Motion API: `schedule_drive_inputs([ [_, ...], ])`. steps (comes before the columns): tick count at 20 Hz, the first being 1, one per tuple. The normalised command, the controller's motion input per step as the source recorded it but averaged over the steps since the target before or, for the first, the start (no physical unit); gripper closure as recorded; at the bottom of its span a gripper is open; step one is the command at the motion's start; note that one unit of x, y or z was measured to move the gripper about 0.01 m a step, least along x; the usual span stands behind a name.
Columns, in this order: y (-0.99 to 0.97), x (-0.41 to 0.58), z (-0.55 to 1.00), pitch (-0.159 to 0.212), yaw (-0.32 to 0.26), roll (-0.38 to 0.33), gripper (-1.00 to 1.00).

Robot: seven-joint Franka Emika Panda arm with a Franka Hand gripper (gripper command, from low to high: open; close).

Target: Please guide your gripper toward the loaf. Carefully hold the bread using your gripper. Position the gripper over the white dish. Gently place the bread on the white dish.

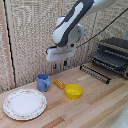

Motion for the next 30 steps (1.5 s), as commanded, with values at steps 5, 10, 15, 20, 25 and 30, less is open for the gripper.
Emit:
schedule_drive_inputs([
  [5,-0.17,0.237,-0.35,0.016,0.135,-0.015,-1.00],
  [10,-0.09,0.230,-0.29,0.000,0.087,-0.029,-1.00],
  [15,-0.07,0.187,-0.29,0.007,0.064,-0.052,-1.00],
  [20,0.00,0.163,-0.22,0.007,0.046,-0.064,-1.00],
  [25,0.00,0.154,-0.15,0.000,0.040,-0.036,-1.00],
  [30,0.00,0.057,-0.13,0.000,0.008,-0.018,1.00],
])
